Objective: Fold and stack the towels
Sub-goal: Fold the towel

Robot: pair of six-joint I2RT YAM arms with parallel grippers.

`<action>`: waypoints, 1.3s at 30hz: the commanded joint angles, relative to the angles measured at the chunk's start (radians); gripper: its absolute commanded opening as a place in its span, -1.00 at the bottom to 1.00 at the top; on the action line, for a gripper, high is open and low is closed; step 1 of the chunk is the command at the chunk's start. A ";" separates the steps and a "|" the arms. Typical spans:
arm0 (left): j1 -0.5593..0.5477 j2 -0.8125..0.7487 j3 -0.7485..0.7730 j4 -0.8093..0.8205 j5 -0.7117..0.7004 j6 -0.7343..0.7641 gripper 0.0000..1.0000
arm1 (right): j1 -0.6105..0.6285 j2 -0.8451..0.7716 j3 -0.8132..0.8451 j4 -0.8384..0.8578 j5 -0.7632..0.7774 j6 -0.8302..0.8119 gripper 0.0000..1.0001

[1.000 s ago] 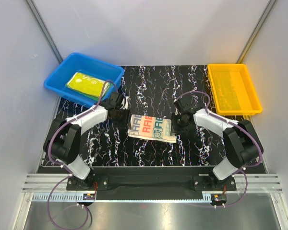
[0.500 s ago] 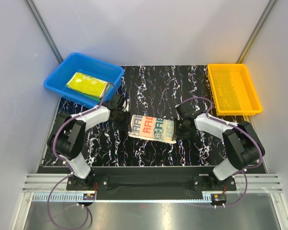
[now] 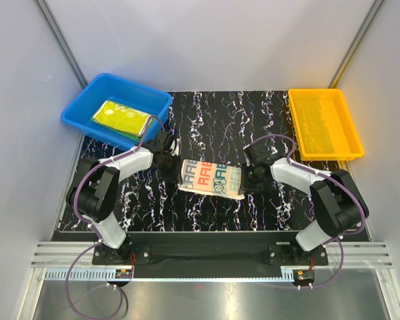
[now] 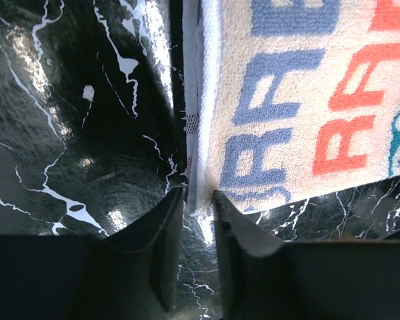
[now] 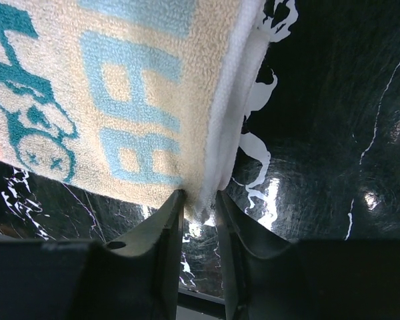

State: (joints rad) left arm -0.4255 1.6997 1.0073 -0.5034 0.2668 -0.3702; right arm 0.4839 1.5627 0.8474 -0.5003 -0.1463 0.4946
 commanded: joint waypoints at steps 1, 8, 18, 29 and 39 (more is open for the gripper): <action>0.004 -0.012 0.030 -0.001 0.022 0.005 -0.39 | 0.002 -0.047 0.018 0.003 0.039 0.004 -0.34; 0.004 -0.023 0.045 -0.017 0.015 0.008 -0.38 | 0.002 -0.058 0.038 -0.014 0.042 0.009 -0.39; -0.015 -0.011 0.033 0.005 0.038 0.010 -0.45 | 0.001 -0.038 0.007 0.025 0.021 0.024 -0.41; -0.018 -0.003 0.062 -0.020 0.046 0.007 -1.00 | 0.004 -0.039 0.018 0.020 0.030 0.007 -1.00; -0.024 -0.074 0.151 -0.142 0.026 -0.001 -1.00 | 0.004 -0.125 0.104 -0.113 0.091 -0.044 -1.00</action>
State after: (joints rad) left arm -0.4419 1.6894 1.0996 -0.6060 0.2874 -0.3672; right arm 0.4843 1.5055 0.8845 -0.5591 -0.0948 0.4839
